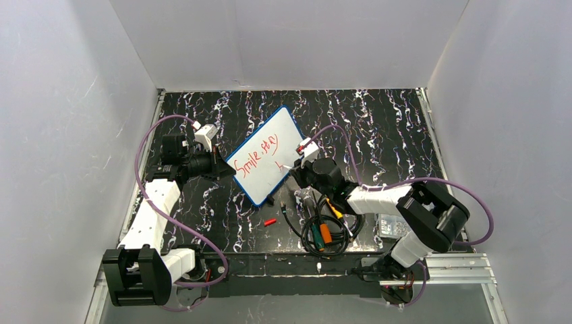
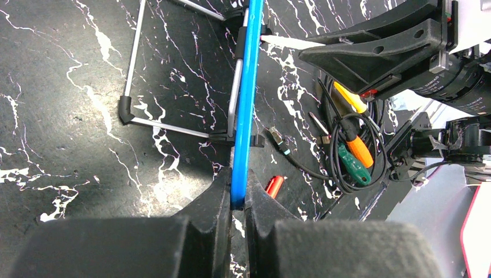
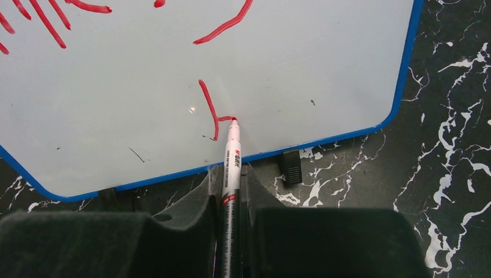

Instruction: Write a sentence on the whiteboard

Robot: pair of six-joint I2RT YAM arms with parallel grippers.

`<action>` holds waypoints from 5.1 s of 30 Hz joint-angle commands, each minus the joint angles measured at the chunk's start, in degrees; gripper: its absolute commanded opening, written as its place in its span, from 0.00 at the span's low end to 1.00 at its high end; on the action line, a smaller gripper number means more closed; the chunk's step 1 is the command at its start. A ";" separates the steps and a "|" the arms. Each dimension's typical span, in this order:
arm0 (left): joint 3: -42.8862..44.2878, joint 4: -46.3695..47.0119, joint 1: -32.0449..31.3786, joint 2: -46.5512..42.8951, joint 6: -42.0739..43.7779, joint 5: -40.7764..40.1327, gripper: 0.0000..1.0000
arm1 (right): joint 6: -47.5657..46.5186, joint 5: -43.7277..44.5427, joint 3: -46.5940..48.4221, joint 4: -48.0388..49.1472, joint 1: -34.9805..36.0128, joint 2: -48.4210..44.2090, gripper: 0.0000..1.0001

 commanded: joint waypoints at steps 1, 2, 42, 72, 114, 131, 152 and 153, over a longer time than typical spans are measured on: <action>0.17 -3.89 -0.69 0.28 2.52 -2.86 0.00 | 0.16 -0.75 2.25 1.70 0.27 1.35 0.01; 0.17 -3.89 -0.69 0.28 2.51 -2.89 0.00 | 0.22 -1.10 2.25 1.44 0.28 1.40 0.01; 0.26 -3.80 -0.69 0.17 2.51 -3.17 0.00 | -0.60 2.67 0.71 -1.42 0.96 -6.85 0.01; 0.17 -3.80 -0.69 0.43 2.43 -3.17 0.00 | -1.36 2.07 4.00 -0.95 -0.43 0.45 0.01; 0.17 -3.80 -0.69 0.34 2.34 -3.03 0.00 | -2.72 4.24 7.17 -2.13 -0.45 0.67 0.01; 0.26 -3.72 -0.69 0.59 2.25 -2.92 0.00 | -2.28 5.12 5.96 -1.36 -0.51 0.63 0.01; 0.35 -3.71 -0.69 0.57 2.25 -2.73 0.00 | 0.10 4.62 1.43 -2.48 -0.51 -1.78 0.01; 0.28 -3.67 -0.69 0.60 2.25 -2.77 0.00 | 0.03 4.62 1.64 -2.37 -0.51 -2.16 0.01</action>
